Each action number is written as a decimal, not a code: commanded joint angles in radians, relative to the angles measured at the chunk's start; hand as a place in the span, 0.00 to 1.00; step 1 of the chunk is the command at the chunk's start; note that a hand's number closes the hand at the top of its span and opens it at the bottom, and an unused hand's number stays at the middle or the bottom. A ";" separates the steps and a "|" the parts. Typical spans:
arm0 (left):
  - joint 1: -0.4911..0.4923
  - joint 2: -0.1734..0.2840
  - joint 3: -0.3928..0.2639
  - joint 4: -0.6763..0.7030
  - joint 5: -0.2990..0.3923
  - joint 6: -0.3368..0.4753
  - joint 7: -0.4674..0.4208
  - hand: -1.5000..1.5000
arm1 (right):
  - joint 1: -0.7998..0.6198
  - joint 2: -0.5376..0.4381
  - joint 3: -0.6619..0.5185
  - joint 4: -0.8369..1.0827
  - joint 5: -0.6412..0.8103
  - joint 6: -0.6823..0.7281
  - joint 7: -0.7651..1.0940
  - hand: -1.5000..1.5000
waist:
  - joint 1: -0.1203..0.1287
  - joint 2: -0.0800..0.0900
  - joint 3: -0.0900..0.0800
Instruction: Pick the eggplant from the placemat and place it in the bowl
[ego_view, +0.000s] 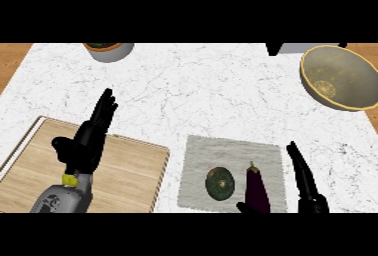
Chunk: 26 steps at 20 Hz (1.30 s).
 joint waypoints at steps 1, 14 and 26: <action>0.001 0.000 0.004 -0.010 -0.001 -0.012 -0.005 0.50 | 0.004 0.007 -0.004 -0.165 0.178 0.182 0.294 0.00 | 0.014 0.002 0.000; 0.004 -0.024 -0.004 -0.049 -0.042 -0.015 0.039 0.50 | -0.155 0.134 -0.029 -0.143 0.120 0.620 0.721 0.00 | 0.025 0.004 0.005; 0.055 -0.052 0.055 -0.060 -0.061 -0.095 0.027 0.50 | -0.064 0.168 -0.034 -0.115 0.063 0.553 0.560 0.00 | 0.022 0.003 0.005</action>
